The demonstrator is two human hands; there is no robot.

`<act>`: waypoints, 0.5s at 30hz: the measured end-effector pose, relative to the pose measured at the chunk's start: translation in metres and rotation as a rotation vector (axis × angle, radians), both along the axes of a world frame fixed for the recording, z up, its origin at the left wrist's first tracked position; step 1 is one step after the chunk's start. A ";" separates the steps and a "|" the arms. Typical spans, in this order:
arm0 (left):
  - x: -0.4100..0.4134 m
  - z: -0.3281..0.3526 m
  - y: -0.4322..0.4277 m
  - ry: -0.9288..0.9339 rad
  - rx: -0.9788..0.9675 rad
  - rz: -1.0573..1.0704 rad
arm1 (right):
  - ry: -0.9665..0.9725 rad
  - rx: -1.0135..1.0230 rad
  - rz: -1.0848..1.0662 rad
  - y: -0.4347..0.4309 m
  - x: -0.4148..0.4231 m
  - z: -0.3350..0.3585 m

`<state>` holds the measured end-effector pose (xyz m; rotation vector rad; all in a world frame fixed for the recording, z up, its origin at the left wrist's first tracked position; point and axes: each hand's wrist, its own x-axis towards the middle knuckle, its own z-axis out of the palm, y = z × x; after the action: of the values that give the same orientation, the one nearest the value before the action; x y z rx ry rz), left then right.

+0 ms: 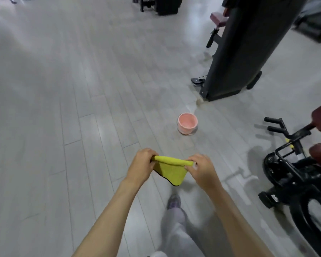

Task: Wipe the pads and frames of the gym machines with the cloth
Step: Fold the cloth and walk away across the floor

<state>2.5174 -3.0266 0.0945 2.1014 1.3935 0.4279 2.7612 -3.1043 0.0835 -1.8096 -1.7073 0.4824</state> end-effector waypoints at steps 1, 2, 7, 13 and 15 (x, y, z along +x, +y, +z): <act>0.007 -0.001 0.024 0.004 -0.013 0.019 | -0.014 0.047 0.004 0.024 0.009 -0.002; 0.015 -0.001 0.047 0.003 -0.037 0.031 | -0.005 0.060 0.008 0.047 0.018 -0.004; 0.052 0.012 0.156 -0.231 -0.307 -0.017 | 0.271 -0.158 -0.041 0.147 0.066 -0.007; 0.103 -0.005 0.280 -0.332 -0.367 -0.006 | 0.409 -0.169 -0.269 0.256 0.105 -0.006; 0.118 -0.016 0.318 -0.351 -0.395 0.004 | 0.438 -0.174 -0.315 0.287 0.118 -0.008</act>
<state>2.6352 -2.7090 0.0783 1.6157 1.1658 0.4553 2.8788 -2.8176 0.0755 -1.8771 -1.0927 0.8374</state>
